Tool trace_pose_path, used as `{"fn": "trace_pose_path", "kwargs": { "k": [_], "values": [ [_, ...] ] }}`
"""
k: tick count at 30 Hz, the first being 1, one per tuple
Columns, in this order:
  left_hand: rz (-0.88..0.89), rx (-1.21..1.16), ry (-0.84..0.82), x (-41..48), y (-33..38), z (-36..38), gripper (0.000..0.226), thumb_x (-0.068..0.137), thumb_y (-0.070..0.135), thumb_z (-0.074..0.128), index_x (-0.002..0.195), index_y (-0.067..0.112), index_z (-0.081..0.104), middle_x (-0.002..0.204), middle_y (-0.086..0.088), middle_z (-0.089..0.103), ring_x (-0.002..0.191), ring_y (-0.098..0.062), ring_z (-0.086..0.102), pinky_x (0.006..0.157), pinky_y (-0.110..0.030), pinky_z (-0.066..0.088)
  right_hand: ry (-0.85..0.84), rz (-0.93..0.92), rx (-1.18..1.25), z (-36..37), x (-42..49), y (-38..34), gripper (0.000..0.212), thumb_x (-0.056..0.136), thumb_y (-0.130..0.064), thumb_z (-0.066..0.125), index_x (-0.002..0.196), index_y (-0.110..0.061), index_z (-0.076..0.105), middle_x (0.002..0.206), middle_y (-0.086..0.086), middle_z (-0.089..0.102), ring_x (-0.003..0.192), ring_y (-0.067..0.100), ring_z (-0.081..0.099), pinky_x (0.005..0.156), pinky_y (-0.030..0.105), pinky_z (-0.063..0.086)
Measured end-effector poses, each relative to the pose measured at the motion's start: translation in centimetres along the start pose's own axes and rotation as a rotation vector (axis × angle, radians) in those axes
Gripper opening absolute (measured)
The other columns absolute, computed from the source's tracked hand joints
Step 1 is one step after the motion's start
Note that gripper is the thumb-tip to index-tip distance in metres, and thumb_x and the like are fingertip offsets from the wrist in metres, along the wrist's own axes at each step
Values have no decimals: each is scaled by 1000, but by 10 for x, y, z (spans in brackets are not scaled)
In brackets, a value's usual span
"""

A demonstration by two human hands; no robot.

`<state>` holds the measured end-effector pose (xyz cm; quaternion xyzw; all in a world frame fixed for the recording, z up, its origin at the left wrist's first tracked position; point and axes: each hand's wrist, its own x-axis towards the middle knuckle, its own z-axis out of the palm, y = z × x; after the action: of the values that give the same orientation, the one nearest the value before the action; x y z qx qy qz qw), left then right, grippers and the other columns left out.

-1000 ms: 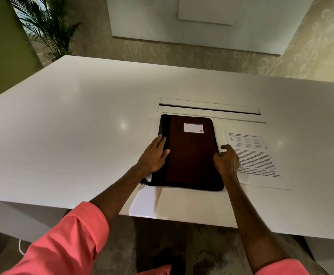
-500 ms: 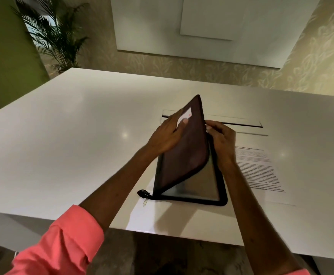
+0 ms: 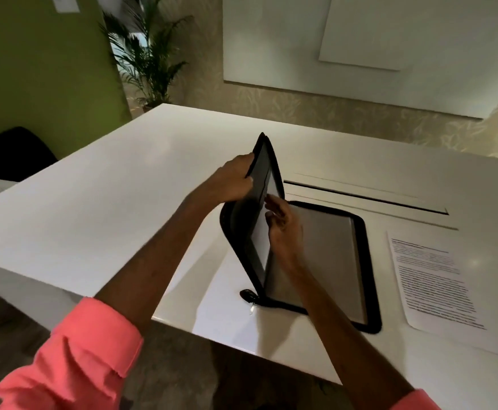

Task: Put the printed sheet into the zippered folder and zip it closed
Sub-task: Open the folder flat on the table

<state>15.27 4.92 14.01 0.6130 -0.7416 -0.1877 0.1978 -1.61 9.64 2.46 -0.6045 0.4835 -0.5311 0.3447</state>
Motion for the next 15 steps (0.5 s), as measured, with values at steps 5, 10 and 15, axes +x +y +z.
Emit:
{"fn": "trace_pose_path", "kwargs": {
  "k": [5,10,15],
  "values": [
    [-103,169,-62,-15,-50,6,83,107,9,52,174,8,4,179,-19,15,148,-45,48,122,-49,46,-229,-14,-655,7,-7,48,45,114,-40,35,151,-23,52,167,1,40,156,22,37,127,48,28],
    [-232,218,-41,-25,-93,32,76,113,26,46,173,5,4,180,-21,8,153,-48,41,120,-56,43,-362,-37,-943,-4,-18,75,56,114,-44,24,165,-22,29,176,5,20,164,24,19,134,55,15],
    [-371,170,-7,-33,-116,68,79,116,51,30,172,0,6,179,-26,6,165,-45,20,133,-59,25,-424,15,-1013,-6,-18,87,62,113,-49,20,170,-25,13,179,3,8,166,24,9,133,59,10]
  ]
}}
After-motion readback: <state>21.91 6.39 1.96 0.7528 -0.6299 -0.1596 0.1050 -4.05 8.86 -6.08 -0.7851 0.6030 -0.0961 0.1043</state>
